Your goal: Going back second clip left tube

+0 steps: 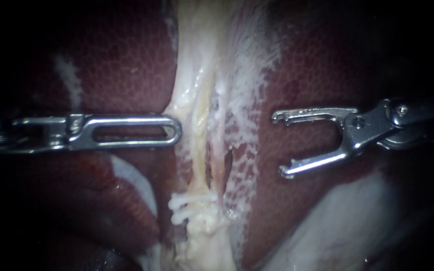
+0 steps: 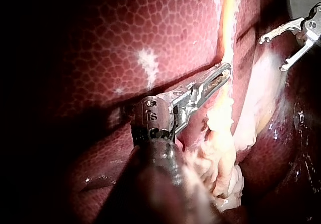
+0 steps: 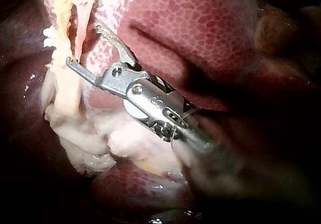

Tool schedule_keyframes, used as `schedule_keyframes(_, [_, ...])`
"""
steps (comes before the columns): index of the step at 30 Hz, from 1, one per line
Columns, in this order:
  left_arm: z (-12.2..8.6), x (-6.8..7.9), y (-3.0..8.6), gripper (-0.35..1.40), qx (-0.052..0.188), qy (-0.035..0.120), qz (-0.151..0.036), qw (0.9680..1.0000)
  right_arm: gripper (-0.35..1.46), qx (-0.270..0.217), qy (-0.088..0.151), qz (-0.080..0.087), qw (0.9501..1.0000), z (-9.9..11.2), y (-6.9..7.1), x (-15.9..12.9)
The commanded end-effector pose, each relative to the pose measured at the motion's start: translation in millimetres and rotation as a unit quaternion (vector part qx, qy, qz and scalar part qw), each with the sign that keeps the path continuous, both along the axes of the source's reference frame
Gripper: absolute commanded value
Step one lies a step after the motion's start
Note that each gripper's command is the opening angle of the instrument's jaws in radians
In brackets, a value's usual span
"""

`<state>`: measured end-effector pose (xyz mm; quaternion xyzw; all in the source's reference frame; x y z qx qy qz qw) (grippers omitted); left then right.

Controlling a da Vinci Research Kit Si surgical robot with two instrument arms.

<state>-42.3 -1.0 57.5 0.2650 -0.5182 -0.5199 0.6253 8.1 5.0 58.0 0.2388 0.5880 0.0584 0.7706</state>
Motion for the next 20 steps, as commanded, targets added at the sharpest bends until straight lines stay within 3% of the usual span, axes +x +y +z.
schedule_keyframes(1, [0.2, -0.2, 0.0, -0.35, -0.002, 0.002, 0.003, 1.0, 0.6, 0.0, 0.0, 0.0, 1.0, 0.0, 0.0, 0.0])
schedule_keyframes(20, [0.5, -0.5, 0.0, -0.35, -0.001, 0.001, 0.007, 1.0, 0.6, 0.0, 0.0, 0.0, 1.0, 0.0, 0.0, 0.0])
